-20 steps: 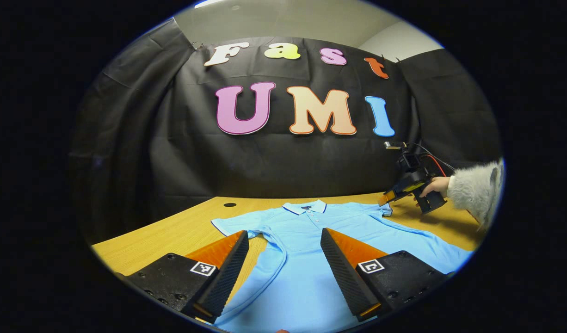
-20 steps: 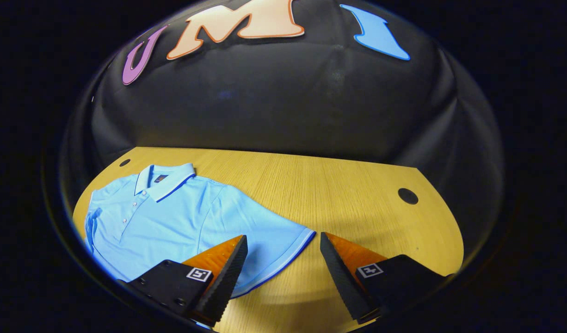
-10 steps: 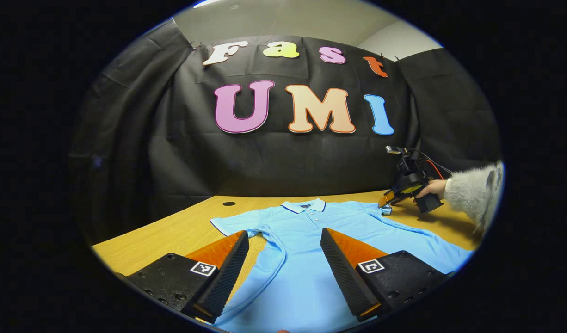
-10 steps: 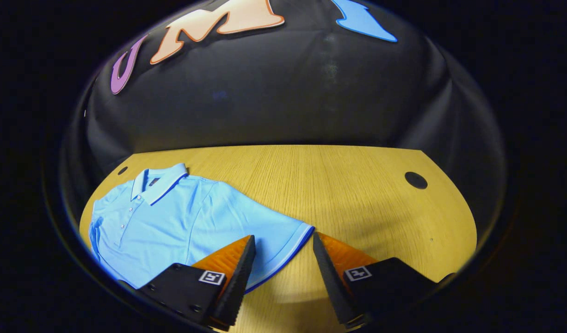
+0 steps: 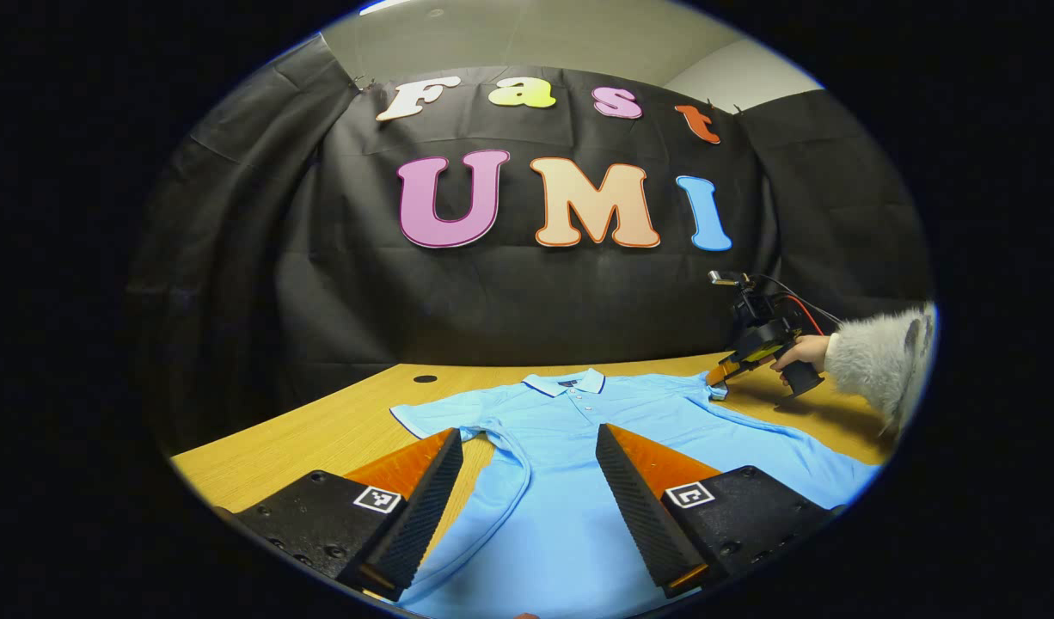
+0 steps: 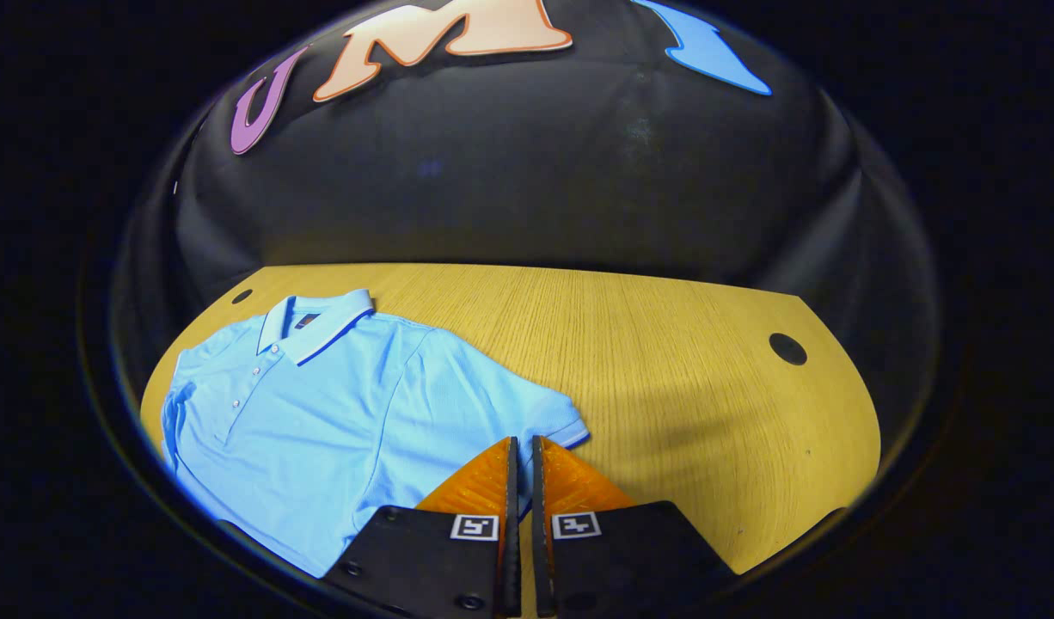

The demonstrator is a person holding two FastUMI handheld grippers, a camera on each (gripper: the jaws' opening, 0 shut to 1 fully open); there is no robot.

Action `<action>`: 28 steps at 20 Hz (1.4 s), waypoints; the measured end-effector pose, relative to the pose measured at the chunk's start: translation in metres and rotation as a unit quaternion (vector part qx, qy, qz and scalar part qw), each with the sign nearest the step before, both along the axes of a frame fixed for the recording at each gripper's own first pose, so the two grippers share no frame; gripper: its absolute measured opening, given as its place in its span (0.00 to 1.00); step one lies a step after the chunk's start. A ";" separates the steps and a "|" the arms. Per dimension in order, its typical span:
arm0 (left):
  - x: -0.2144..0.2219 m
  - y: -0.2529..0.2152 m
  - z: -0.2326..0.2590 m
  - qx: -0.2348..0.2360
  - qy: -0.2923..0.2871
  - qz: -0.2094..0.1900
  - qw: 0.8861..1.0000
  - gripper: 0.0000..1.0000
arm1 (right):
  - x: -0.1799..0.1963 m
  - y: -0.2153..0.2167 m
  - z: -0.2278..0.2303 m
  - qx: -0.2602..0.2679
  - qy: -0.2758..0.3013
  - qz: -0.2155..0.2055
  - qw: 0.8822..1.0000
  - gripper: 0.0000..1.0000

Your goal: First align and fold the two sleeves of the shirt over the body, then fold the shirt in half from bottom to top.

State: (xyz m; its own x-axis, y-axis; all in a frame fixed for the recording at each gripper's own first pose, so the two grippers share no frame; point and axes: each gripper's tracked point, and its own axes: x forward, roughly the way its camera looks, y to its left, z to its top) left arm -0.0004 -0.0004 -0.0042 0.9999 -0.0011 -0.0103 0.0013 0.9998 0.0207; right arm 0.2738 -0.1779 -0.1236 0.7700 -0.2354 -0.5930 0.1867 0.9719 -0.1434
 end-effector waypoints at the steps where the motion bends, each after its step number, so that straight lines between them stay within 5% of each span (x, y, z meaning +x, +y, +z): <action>1: 0.000 0.000 0.000 0.000 0.000 0.000 1.000 0.95 | 0.001 0.001 0.006 -0.008 -0.005 0.000 1.000 0.08; 6: 0.000 0.000 0.000 0.001 0.001 0.000 1.000 0.95 | 0.012 0.046 0.045 -0.002 -0.060 0.035 0.998 0.08; 9: 0.000 0.000 0.000 0.001 0.001 0.000 1.000 0.95 | 0.017 0.093 0.056 0.041 -0.078 0.070 0.994 0.08; 13: 0.000 0.000 0.000 0.001 0.001 0.000 1.000 0.95 | 0.029 0.159 0.049 0.163 -0.079 0.089 0.979 0.09; 17: 0.000 0.000 0.000 0.000 0.001 0.000 1.000 0.95 | 0.040 0.179 0.037 0.177 -0.079 0.094 0.976 0.09; 18: 0.000 0.000 0.000 0.000 0.001 0.000 1.000 0.95 | 0.040 0.186 0.035 0.186 -0.078 0.103 0.974 0.22; 19: 0.000 0.000 -0.001 0.000 0.002 0.001 1.000 0.95 | 0.039 0.190 0.034 0.194 -0.074 0.107 0.972 0.25; 20: 0.000 0.000 -0.001 0.000 0.003 0.002 1.000 0.95 | 0.036 0.196 0.033 0.206 -0.071 0.115 0.969 0.17; 22: 0.000 0.000 -0.001 0.000 0.004 0.003 1.000 0.95 | 0.030 0.197 0.038 0.208 -0.066 0.125 0.968 0.64; 25: 0.001 0.000 -0.003 0.003 0.007 0.001 1.000 0.95 | 0.013 0.196 0.054 0.176 -0.080 0.147 0.970 0.97; 28: 0.002 -0.003 -0.006 0.014 0.019 -0.005 1.000 0.95 | -0.020 0.201 0.075 0.149 -0.107 0.173 0.968 0.97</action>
State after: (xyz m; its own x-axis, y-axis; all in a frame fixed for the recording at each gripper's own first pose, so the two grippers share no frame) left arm 0.0016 -0.0038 -0.0103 0.9988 -0.0112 -0.0485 0.0135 0.9988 0.0474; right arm 0.2542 0.0228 -0.0487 0.8851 0.2146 -0.4130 -0.1619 0.9739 0.1592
